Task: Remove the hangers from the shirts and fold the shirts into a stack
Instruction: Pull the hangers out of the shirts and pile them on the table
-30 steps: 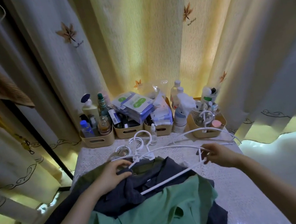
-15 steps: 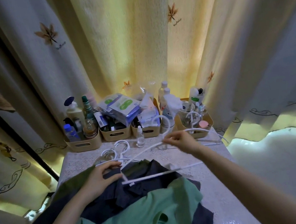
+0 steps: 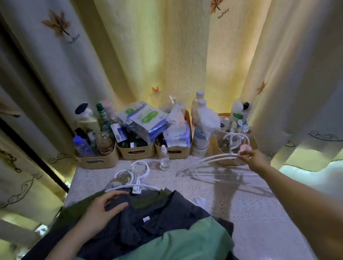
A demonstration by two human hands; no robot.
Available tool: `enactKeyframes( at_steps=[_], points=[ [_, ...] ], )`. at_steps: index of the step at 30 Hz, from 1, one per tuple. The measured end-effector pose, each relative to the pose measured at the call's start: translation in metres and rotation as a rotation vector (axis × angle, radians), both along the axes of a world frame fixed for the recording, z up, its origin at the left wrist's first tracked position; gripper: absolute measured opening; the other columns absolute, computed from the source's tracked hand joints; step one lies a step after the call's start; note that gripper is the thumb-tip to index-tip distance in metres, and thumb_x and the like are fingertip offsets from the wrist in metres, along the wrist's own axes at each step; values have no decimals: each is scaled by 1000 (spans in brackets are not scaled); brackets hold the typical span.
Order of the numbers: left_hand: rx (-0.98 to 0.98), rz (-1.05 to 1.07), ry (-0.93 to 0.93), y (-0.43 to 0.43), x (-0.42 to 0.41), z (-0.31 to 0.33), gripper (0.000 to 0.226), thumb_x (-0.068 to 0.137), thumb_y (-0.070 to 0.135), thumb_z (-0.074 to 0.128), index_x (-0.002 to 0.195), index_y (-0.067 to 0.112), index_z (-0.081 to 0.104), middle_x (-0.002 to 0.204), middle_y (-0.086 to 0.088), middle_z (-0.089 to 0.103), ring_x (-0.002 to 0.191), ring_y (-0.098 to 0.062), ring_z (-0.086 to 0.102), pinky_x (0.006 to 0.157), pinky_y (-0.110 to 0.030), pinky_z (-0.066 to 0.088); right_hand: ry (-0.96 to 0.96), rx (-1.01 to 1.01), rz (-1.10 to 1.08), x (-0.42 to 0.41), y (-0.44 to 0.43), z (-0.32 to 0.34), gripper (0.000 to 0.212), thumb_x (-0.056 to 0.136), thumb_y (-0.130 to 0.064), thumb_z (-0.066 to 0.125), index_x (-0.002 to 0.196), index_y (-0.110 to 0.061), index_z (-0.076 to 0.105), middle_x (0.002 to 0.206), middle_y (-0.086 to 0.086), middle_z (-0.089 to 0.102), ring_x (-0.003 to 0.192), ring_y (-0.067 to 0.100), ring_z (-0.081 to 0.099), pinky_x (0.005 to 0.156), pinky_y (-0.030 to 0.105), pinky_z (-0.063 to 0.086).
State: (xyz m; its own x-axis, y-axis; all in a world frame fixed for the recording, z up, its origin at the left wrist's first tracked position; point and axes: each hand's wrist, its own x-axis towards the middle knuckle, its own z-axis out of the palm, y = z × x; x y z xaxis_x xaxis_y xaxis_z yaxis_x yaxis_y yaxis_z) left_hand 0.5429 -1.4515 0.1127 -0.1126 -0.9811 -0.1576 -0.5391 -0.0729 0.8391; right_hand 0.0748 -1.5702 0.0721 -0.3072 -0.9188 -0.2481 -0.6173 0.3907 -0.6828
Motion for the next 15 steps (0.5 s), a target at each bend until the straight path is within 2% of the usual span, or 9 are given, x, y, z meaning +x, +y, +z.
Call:
enactKeyframes(
  at_steps=[2, 5, 6, 8, 10, 13, 15],
  points=[
    [-6, 10, 1, -2, 2, -1, 24, 83, 9, 71, 103, 21, 68, 112, 7, 66, 106, -5, 58, 91, -15, 43, -14, 10, 23, 4, -12, -8, 26, 86, -21, 68, 106, -4, 70, 114, 20, 63, 104, 32, 56, 84, 28, 38],
    [16, 22, 3, -4, 0, -5, 25, 82, 10, 71, 104, 22, 67, 112, 6, 66, 106, -7, 59, 96, -24, 45, 28, 119, -9, 7, -24, -17, 29, 85, -34, 68, 106, -13, 72, 126, 18, 57, 116, 34, 50, 102, 42, 39],
    [22, 28, 5, -5, 1, -6, 25, 82, 9, 71, 105, 21, 67, 112, 5, 66, 107, -8, 59, 96, -26, 45, 36, 146, -35, 9, -27, -20, 30, 85, -36, 68, 105, -15, 72, 127, 16, 58, 117, 35, 50, 103, 43, 39],
    [24, 19, 9, -5, -1, -8, 25, 83, 9, 71, 105, 20, 67, 111, 6, 67, 106, -8, 60, 95, -26, 45, 8, 127, -62, 10, -25, -21, 27, 85, -30, 69, 103, -10, 73, 117, 14, 66, 100, 28, 58, 89, 33, 43],
    [22, 17, 2, -7, -1, -10, 25, 83, 11, 71, 106, 21, 67, 111, 8, 66, 106, -5, 59, 94, -22, 45, -4, 90, -81, 13, -24, -24, 23, 83, -27, 71, 98, -9, 75, 102, 11, 72, 81, 20, 61, 77, 29, 44],
    [41, 6, -2, -8, -1, -13, 25, 84, 15, 70, 106, 26, 66, 112, 13, 65, 106, 1, 57, 88, -14, 43, 22, 38, -101, 19, -18, -27, 23, 80, -28, 74, 95, -11, 76, 95, 10, 74, 87, 24, 64, 80, 34, 49],
    [61, -6, -2, -9, 2, -15, 24, 85, 18, 70, 106, 29, 66, 113, 15, 64, 106, 2, 56, 88, -17, 43, 34, 14, -99, 21, -15, -29, 24, 80, -27, 74, 96, -9, 76, 95, 11, 74, 85, 23, 63, 75, 31, 47]
  ],
)
